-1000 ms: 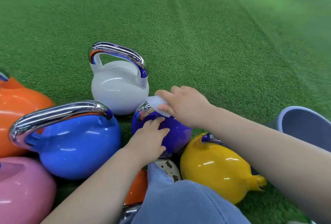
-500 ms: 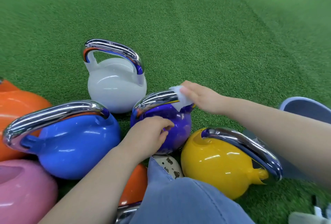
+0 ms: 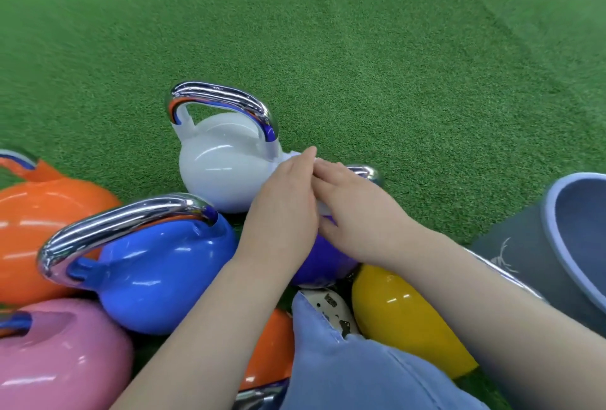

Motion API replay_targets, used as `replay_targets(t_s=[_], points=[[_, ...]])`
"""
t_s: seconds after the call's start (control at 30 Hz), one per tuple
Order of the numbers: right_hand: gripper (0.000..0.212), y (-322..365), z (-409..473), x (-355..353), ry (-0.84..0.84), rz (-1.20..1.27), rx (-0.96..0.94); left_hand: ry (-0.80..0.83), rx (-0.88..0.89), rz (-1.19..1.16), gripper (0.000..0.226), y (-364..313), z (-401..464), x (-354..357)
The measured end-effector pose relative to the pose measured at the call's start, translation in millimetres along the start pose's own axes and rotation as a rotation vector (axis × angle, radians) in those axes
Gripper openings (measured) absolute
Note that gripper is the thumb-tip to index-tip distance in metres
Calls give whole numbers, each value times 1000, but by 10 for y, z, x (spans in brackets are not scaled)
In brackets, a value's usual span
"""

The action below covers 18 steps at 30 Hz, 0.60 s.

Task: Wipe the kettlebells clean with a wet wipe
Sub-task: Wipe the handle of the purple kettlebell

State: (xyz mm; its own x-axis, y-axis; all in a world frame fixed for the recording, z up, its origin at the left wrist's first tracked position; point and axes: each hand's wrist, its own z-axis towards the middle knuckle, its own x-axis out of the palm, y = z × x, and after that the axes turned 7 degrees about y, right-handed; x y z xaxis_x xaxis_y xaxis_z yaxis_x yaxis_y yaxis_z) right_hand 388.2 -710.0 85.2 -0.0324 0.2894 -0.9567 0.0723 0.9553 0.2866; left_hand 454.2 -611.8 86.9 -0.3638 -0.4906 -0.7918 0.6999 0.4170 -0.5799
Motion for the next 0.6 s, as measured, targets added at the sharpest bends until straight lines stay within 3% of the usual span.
replay_targets(t_s=[0.1,0.2,0.4,0.5,0.6], points=[[35,-110,-149,-74,-189,163,61,87,31,115,39,24,47,56],[29,-215,-165,-42,-317,108,135,121,152,276,34,77,151,125],[29,-188,-12,-198,-73,11,260,236,166,414,36,197,230,48],[28,-63,93,-131,-54,-199,243,218,178,430,45,402,124,19],[12,124,216,-21,-46,-414,188,218,99,352,31,601,27,51]])
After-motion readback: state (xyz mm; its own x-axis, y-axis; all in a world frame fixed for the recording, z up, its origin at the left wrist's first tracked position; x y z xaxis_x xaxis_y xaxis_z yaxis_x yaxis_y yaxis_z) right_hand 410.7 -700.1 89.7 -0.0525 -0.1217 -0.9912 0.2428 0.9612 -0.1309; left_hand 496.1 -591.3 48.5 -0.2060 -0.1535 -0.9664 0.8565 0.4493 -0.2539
